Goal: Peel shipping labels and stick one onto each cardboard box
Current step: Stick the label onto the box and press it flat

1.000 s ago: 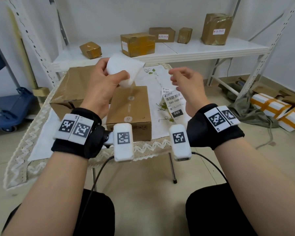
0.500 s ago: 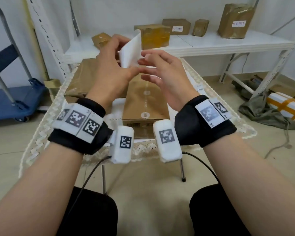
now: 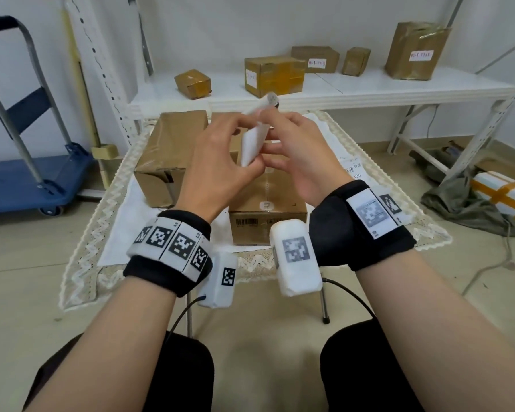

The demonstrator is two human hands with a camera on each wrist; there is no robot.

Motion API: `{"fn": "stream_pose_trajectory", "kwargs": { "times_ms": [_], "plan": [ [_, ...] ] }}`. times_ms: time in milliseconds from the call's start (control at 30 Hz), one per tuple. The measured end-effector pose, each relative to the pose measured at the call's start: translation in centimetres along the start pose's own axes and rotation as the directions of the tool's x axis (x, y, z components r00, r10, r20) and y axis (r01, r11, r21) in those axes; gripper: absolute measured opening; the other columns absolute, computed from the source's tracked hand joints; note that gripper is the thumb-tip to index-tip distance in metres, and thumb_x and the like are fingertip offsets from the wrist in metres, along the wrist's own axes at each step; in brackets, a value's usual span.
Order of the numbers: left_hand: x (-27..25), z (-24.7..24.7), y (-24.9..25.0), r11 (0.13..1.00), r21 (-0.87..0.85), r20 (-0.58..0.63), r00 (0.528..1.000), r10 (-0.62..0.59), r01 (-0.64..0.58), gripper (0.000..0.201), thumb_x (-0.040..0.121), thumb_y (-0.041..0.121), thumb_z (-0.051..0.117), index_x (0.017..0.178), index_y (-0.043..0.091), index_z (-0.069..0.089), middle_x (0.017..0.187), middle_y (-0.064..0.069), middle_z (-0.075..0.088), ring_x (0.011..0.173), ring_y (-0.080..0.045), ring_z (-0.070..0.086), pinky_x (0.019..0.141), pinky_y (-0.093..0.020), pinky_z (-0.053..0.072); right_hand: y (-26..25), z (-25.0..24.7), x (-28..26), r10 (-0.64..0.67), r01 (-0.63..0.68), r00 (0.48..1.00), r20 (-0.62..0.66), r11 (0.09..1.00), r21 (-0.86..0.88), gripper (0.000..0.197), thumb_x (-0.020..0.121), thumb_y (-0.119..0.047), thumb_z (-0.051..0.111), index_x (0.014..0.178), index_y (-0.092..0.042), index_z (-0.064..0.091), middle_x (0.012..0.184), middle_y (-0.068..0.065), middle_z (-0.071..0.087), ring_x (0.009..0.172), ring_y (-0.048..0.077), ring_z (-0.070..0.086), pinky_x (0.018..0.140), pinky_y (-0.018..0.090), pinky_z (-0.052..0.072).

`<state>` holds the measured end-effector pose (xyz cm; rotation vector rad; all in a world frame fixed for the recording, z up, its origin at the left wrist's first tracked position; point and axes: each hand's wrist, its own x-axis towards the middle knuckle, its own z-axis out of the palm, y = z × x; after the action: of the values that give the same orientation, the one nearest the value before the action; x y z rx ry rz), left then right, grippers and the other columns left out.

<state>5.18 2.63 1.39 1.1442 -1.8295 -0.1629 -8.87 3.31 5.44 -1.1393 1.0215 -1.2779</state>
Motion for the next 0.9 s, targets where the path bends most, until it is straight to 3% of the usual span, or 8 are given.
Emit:
{"fn": "stream_pose_trajectory", "kwargs": {
  "times_ms": [133,267,400,500,633,733,800,900],
  "plan": [
    [-0.5,-0.7,0.0,0.996,0.079,0.043,0.999,0.029,-0.033,0.044,0.077,0.036,0.066,0.118,0.022,0.063,0.120,0.006,0.064,0.114,-0.013,0.057,0.101,-0.043,0.048,0.2,0.2,0.1,0.054,-0.054,0.998,-0.010,0.998,0.025,0.043,0.094,-0.034,0.066,0.127,-0.007,0.060,0.094,0.008,0.072,0.074,0.015,0.074,0.057,0.024,0.055],
    [-0.5,-1.0,-0.4,0.991,0.132,0.075,0.997,0.021,-0.031,0.052,0.075,0.044,0.061,0.122,0.024,0.063,0.124,0.006,0.063,0.114,-0.017,0.059,0.097,-0.048,0.049,0.7,0.2,0.6,0.064,-0.064,0.998,-0.019,0.998,0.018,0.040,0.094,-0.026,0.063,0.127,-0.004,0.059,0.113,0.020,0.073,0.079,0.021,0.075,0.063,0.027,0.058],
    [-0.4,-0.9,-0.5,0.989,0.146,0.092,0.996,-0.004,-0.010,0.057,0.076,0.052,0.060,0.126,0.024,0.062,0.125,0.004,0.062,0.116,-0.017,0.058,0.099,-0.049,0.049,0.7,-0.3,1.0,0.095,-0.092,0.994,-0.058,0.994,0.059,0.026,0.101,-0.029,0.054,0.114,-0.008,0.062,0.106,0.016,0.074,0.082,0.024,0.073,0.064,0.029,0.058],
    [-0.4,-0.7,-0.3,0.992,0.129,0.092,0.996,0.004,-0.016,0.057,0.076,0.054,0.061,0.125,0.024,0.063,0.125,0.004,0.062,0.116,-0.016,0.058,0.100,-0.048,0.049,0.6,-0.9,1.1,0.113,-0.104,0.989,-0.094,0.990,0.099,0.018,0.104,-0.028,0.051,0.104,-0.013,0.061,0.090,0.008,0.072,0.077,0.021,0.071,0.060,0.027,0.056],
    [-0.3,-0.3,-0.8,0.995,0.094,0.091,0.996,0.026,-0.035,0.063,0.075,0.061,0.070,0.124,0.023,0.063,0.127,0.005,0.062,0.116,-0.014,0.057,0.101,-0.045,0.050,0.9,-1.5,1.3,0.109,-0.094,0.986,-0.130,0.988,0.120,0.015,0.105,-0.021,0.050,0.100,-0.013,0.061,0.087,0.005,0.071,0.079,0.020,0.070,0.068,0.029,0.058],
    [-0.2,0.0,-0.7,0.997,0.058,0.071,0.997,0.039,-0.043,0.070,0.071,0.064,0.078,0.124,0.022,0.063,0.124,0.006,0.061,0.114,-0.010,0.057,0.101,-0.033,0.048,0.9,-2.2,1.4,0.109,-0.086,0.985,-0.133,0.982,0.169,0.011,0.104,-0.017,0.052,0.107,-0.009,0.059,0.092,0.011,0.070,0.082,0.026,0.072,0.078,0.037,0.061],
    [-0.2,0.0,-0.4,0.999,-0.032,0.037,0.999,-0.014,0.016,0.066,0.072,0.064,0.079,0.122,0.024,0.064,0.121,0.009,0.062,0.112,-0.006,0.057,0.096,-0.024,0.047,0.9,-2.6,1.5,0.093,-0.070,0.988,-0.127,0.983,0.172,0.014,0.104,-0.015,0.052,0.114,-0.008,0.058,0.095,0.014,0.071,0.080,0.026,0.073,0.077,0.037,0.063],
    [0.3,-0.1,0.3,0.953,-0.236,0.002,0.981,-0.193,0.188,0.047,0.087,0.066,0.060,0.111,0.026,0.068,0.118,0.010,0.062,0.104,0.006,0.056,0.084,-0.012,0.043,1.0,-3.0,1.6,0.064,-0.047,0.990,-0.122,0.989,0.137,0.016,0.103,-0.011,0.052,0.115,-0.005,0.062,0.100,0.014,0.071,0.079,0.022,0.072,0.073,0.031,0.063]
  ]
}}
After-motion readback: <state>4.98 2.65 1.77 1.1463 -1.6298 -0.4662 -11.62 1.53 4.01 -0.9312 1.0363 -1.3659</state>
